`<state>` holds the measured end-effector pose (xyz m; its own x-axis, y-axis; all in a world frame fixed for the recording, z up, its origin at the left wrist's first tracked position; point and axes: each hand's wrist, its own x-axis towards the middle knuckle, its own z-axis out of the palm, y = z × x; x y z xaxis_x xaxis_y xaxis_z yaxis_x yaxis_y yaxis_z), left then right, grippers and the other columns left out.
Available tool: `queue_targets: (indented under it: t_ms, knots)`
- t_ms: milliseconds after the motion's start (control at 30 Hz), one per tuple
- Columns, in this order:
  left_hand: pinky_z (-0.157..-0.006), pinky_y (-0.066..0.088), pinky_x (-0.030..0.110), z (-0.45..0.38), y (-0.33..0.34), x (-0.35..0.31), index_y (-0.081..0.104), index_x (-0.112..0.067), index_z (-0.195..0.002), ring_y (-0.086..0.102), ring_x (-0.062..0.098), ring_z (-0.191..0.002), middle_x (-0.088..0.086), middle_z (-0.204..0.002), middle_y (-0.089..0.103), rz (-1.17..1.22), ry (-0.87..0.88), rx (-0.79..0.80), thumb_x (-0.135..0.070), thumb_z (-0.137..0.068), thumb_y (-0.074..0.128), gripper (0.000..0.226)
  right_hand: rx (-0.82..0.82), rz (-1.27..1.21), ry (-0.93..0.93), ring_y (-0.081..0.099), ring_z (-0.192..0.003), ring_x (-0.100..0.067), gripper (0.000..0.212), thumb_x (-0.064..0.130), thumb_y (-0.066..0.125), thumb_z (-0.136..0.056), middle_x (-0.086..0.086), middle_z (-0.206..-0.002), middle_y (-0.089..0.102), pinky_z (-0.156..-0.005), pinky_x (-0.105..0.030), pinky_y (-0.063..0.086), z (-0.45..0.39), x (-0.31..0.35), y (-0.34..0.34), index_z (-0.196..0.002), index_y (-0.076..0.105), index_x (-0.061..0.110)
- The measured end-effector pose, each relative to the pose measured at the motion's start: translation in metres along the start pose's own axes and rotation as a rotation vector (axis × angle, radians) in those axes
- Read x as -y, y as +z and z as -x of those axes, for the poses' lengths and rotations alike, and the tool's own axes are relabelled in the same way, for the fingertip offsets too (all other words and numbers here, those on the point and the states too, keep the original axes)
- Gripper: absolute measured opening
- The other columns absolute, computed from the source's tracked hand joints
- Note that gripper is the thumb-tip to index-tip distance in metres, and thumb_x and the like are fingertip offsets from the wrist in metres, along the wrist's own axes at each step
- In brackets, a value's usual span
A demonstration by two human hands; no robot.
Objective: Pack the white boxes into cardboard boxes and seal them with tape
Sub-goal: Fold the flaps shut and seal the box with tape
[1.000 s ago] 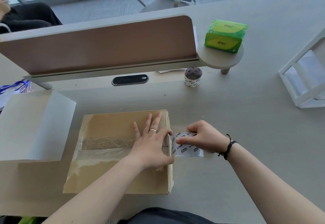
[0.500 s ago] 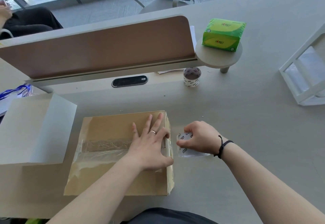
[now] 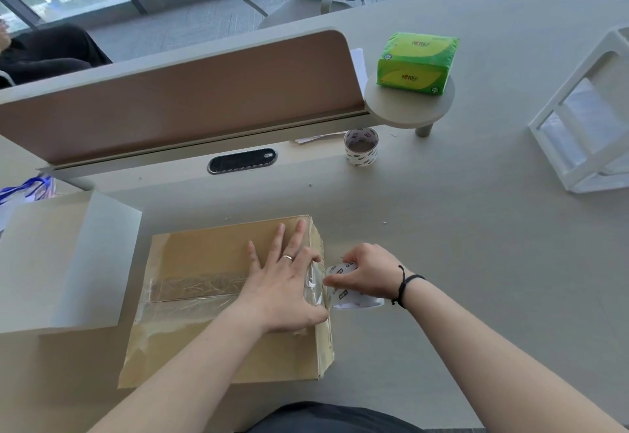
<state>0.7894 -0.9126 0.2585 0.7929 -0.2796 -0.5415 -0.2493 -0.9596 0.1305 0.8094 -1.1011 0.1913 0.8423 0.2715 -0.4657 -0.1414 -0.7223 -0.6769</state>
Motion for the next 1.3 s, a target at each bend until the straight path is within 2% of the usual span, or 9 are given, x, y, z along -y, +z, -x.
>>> queue_targets:
  t_ms: [167,300,500,667,767,867,933,1067,1300]
  knots:
    - [-0.115,-0.013,0.070,0.000,0.000,0.002,0.028,-0.042,-0.126,-0.038,0.020,-0.147,-0.017,-0.158,-0.039,0.029,-0.001,0.003,-0.061,-0.065,0.060,0.071,-0.020,0.073,-0.021,0.036,-0.055,-0.020,0.062,0.069,0.067,-0.067,0.002,-0.054,0.040,-0.053,-0.033,0.029,-0.001,0.005,0.004,-0.057,0.036,0.017]
    - [-0.116,-0.018,0.064,-0.001,0.004,0.001,0.027,-0.046,-0.130,-0.034,0.014,-0.148,-0.022,-0.160,-0.032,0.130,-0.028,-0.056,-0.068,-0.077,0.056,0.064,-0.074,0.087,-0.049,0.028,-0.056,-0.021,0.066,0.067,0.067,-0.068,0.002,-0.052,0.028,-0.052,-0.033,0.021,0.001,0.011,0.006,-0.056,0.026,0.018]
    - [-0.116,-0.022,0.061,-0.005,0.013,-0.003,0.030,-0.046,-0.130,-0.029,0.011,-0.151,-0.026,-0.163,-0.021,0.261,-0.059,-0.163,-0.050,-0.088,0.054,0.048,-0.037,-0.093,-0.016,0.035,-0.049,-0.015,0.067,0.070,0.072,-0.068,0.006,-0.048,0.036,-0.049,-0.029,0.026,0.001,-0.005,0.009,-0.052,0.034,0.018]
    - [-0.116,-0.022,0.061,-0.006,0.011,-0.011,0.035,-0.039,-0.128,-0.027,0.014,-0.151,-0.024,-0.164,-0.019,0.298,-0.078,-0.186,-0.036,-0.089,0.055,0.044,0.077,-0.335,0.019,0.038,-0.051,-0.011,0.052,0.059,0.074,-0.071,0.008,-0.056,0.039,-0.055,-0.028,0.031,-0.001,-0.021,0.005,-0.060,0.044,0.017]
    - [-0.117,-0.021,0.059,-0.007,0.013,-0.019,0.039,-0.035,-0.127,-0.024,0.015,-0.153,-0.021,-0.166,-0.014,0.310,-0.106,-0.238,-0.031,-0.090,0.056,0.040,0.123,-0.435,0.013,0.045,-0.057,-0.013,0.053,0.055,0.074,-0.067,0.004,-0.061,0.048,-0.059,-0.030,0.034,0.001,-0.025,0.004,-0.067,0.054,0.006]
    - [-0.119,-0.016,0.061,-0.010,0.015,-0.023,0.041,-0.037,-0.116,-0.017,0.015,-0.154,-0.020,-0.167,-0.004,0.331,-0.139,-0.306,-0.025,-0.092,0.055,0.030,0.124,-0.495,-0.010,0.040,-0.048,-0.006,0.042,0.031,0.077,-0.080,0.013,-0.052,0.040,-0.051,-0.023,0.031,0.003,-0.027,0.003,-0.057,0.045,0.016]
    - [-0.119,-0.014,0.061,-0.012,0.016,-0.024,0.039,-0.039,-0.108,-0.013,0.015,-0.155,-0.020,-0.167,0.001,0.346,-0.145,-0.334,-0.022,-0.093,0.056,0.028,0.103,-0.495,-0.018,0.039,-0.046,-0.005,0.044,0.027,0.077,-0.082,0.015,-0.049,0.038,-0.048,-0.020,0.031,0.002,-0.026,0.003,-0.055,0.043,0.020]
    - [-0.120,-0.014,0.059,-0.012,0.019,-0.024,0.042,-0.038,-0.103,-0.004,0.014,-0.156,-0.020,-0.167,0.008,0.362,-0.149,-0.389,-0.017,-0.091,0.058,0.029,0.071,-0.414,-0.042,0.042,-0.050,-0.009,0.038,0.040,0.074,-0.076,0.011,-0.052,0.045,-0.051,-0.024,0.034,0.001,-0.018,0.007,-0.057,0.048,0.020]
    - [-0.118,-0.018,0.056,-0.013,0.022,-0.023,0.040,-0.036,-0.110,-0.002,0.012,-0.156,-0.021,-0.166,0.016,0.373,-0.135,-0.420,-0.011,-0.089,0.056,0.036,-0.008,-0.199,-0.098,0.031,-0.049,-0.011,0.047,0.038,0.070,-0.079,0.007,-0.052,0.035,-0.050,-0.029,0.028,-0.005,-0.018,0.007,-0.055,0.035,0.018]
